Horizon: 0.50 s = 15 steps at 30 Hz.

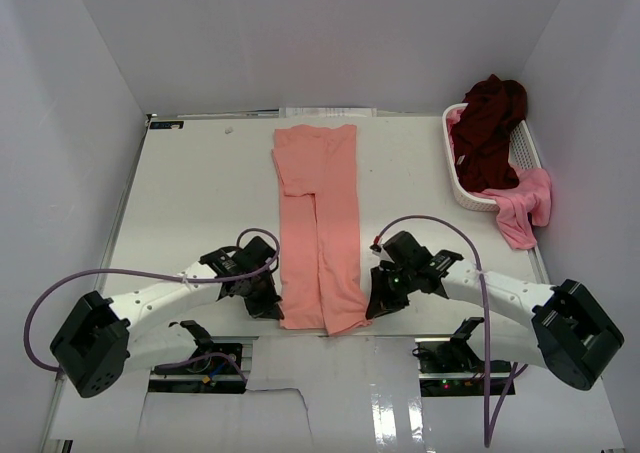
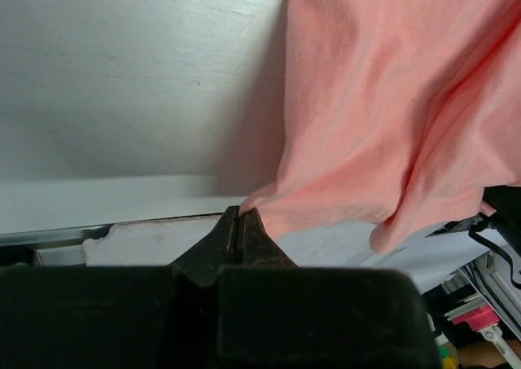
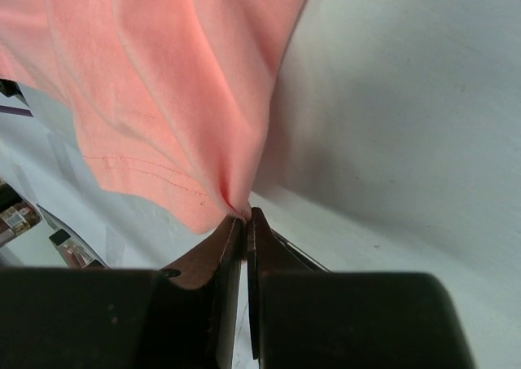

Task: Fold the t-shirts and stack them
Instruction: Grab the bottom of the folded rectangular tshirt with both arms

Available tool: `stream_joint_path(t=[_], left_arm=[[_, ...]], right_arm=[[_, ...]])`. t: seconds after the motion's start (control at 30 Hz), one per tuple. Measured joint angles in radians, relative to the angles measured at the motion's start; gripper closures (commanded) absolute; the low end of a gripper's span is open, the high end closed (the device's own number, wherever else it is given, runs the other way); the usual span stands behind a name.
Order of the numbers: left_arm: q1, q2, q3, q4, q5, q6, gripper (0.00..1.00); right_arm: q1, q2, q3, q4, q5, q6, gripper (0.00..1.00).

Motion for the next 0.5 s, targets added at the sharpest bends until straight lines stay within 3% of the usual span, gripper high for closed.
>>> stream_joint_path(t=[0.17,0.5], left_arm=[[0.016,0.012,0.058,-0.024,0.0,0.017,1.0],[0.192,0.063,0.173,-0.031,0.029,0.12,1.0]], right_arm=[[-0.001,0.031,0.08,-0.035,0.002,-0.02,0.92],[-0.027,0.119,0.241,-0.078,0.002,-0.081,0.92]])
